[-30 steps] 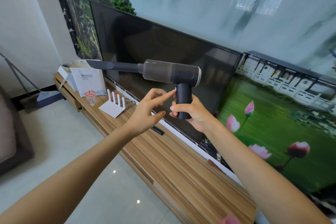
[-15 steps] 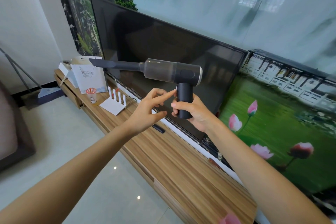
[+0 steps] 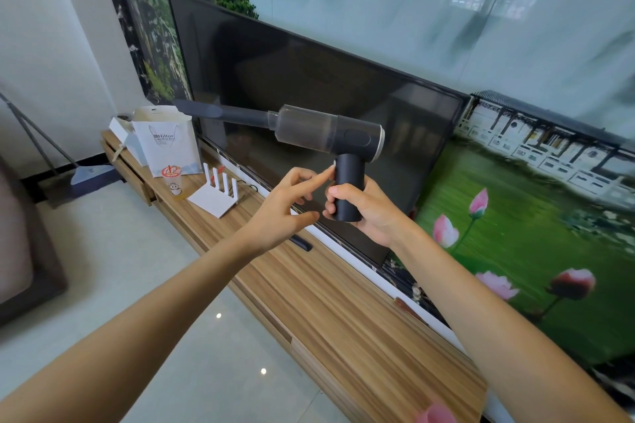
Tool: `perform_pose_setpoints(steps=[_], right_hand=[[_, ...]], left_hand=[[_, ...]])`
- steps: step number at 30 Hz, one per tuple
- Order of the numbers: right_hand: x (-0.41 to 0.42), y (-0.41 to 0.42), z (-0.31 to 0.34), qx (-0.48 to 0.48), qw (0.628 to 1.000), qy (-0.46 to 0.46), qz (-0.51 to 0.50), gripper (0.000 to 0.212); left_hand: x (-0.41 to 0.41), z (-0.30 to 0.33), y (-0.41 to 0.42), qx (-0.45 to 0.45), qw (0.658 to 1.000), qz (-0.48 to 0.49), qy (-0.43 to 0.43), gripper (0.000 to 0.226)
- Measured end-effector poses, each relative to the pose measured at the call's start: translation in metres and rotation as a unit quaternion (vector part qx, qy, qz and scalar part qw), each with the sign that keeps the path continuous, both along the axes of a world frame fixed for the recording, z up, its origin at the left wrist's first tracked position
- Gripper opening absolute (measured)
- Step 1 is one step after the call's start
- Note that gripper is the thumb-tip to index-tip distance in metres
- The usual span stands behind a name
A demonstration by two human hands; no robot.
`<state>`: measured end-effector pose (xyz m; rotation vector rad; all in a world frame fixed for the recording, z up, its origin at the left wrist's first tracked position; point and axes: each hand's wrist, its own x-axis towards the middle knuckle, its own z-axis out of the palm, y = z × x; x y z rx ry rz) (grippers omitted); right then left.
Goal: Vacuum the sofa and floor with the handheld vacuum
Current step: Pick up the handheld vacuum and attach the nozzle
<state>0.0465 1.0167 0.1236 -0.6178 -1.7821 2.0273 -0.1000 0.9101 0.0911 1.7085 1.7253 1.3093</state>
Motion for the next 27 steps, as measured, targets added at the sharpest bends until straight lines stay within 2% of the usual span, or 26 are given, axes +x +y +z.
perform_pose_setpoints(steps=[24, 27], right_hand=[[-0.0015, 0.0085, -0.0025, 0.03, 0.999, -0.036, 0.009, 0.005], [-0.001, 0.0038, 0.0004, 0.049, 0.998, -0.039, 0.031, 0.006]], left_hand=[[-0.0041, 0.0043, 0.0051, -0.094, 0.993, -0.053, -0.051, 0.083], [-0.006, 0.0068, 0.0044, -0.086, 0.99, -0.054, -0.098, 0.081]])
